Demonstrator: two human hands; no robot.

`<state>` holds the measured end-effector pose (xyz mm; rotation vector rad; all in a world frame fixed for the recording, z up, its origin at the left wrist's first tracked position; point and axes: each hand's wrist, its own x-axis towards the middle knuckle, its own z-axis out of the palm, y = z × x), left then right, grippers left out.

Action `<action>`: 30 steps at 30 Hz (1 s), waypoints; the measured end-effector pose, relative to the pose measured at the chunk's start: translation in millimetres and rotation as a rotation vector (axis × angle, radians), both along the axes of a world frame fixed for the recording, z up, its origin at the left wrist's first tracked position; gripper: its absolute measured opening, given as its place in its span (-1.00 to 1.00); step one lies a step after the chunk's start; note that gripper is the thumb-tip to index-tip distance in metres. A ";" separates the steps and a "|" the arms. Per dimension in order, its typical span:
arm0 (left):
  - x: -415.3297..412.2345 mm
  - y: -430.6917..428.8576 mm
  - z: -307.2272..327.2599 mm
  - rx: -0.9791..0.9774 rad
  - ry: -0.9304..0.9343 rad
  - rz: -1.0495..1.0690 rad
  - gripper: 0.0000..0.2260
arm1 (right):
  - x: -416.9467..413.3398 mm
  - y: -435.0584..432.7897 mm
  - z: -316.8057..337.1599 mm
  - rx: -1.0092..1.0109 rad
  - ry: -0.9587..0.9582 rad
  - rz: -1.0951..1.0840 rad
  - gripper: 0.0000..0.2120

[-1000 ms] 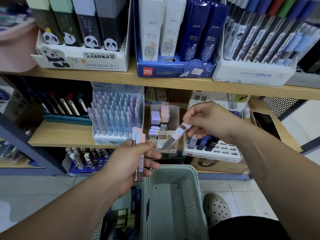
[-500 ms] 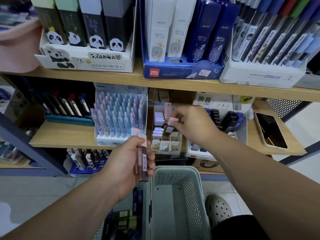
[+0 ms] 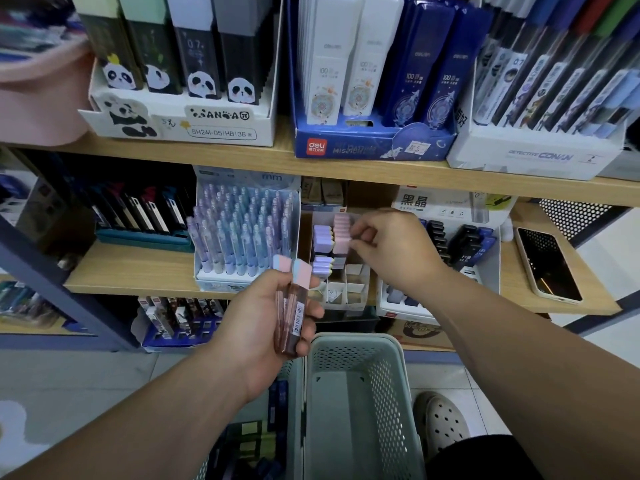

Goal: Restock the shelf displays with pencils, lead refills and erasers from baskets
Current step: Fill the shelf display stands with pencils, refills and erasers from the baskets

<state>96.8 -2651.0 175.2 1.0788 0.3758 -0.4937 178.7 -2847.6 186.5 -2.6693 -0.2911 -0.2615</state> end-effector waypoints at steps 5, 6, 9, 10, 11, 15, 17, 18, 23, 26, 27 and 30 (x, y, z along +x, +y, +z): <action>-2.3 -8.3 -0.6 0.071 -0.034 -0.030 -0.78 | -15.5 9.5 17.2 0.417 0.465 0.001 -0.84; -3.2 -10.0 -1.0 0.081 -0.045 -0.036 -0.81 | -20.1 11.7 20.9 0.528 0.606 0.023 -0.80; -5.4 -13.9 -2.8 0.118 -0.093 -0.047 -0.85 | -29.9 14.4 25.8 0.611 0.758 0.107 -0.87; -6.0 -14.8 -3.4 0.132 -0.108 -0.053 -0.84 | -31.1 14.3 25.1 0.618 0.756 0.110 -0.93; -7.0 -15.9 -3.2 0.143 -0.116 -0.060 -0.83 | -32.2 13.7 24.9 0.629 0.752 0.104 -0.97; -8.3 -17.0 -2.3 0.199 -0.115 -0.042 -0.80 | -30.4 7.3 30.2 0.682 0.715 0.064 -0.95; -6.8 -14.3 -1.8 0.196 -0.069 -0.026 -0.71 | -25.0 -1.4 36.3 0.693 0.637 0.000 -0.94; -5.7 -12.6 -2.0 0.172 -0.046 -0.019 -0.65 | -22.0 -6.3 38.6 0.696 0.604 -0.038 -0.94; -4.6 -7.1 -3.5 0.093 -0.016 -0.015 -0.62 | -11.2 -20.4 35.0 0.644 0.447 -0.124 -0.93; -5.3 -6.0 -2.8 0.109 -0.019 -0.010 -0.66 | -5.6 -16.8 28.8 0.532 0.343 -0.062 -0.95; -5.1 -5.7 -1.9 0.112 -0.018 0.001 -0.67 | -4.2 -14.7 26.3 0.459 0.305 -0.035 -0.96; -3.7 -4.2 0.0 0.107 -0.022 0.027 -0.66 | -0.1 -7.6 17.2 0.240 0.178 0.024 -0.91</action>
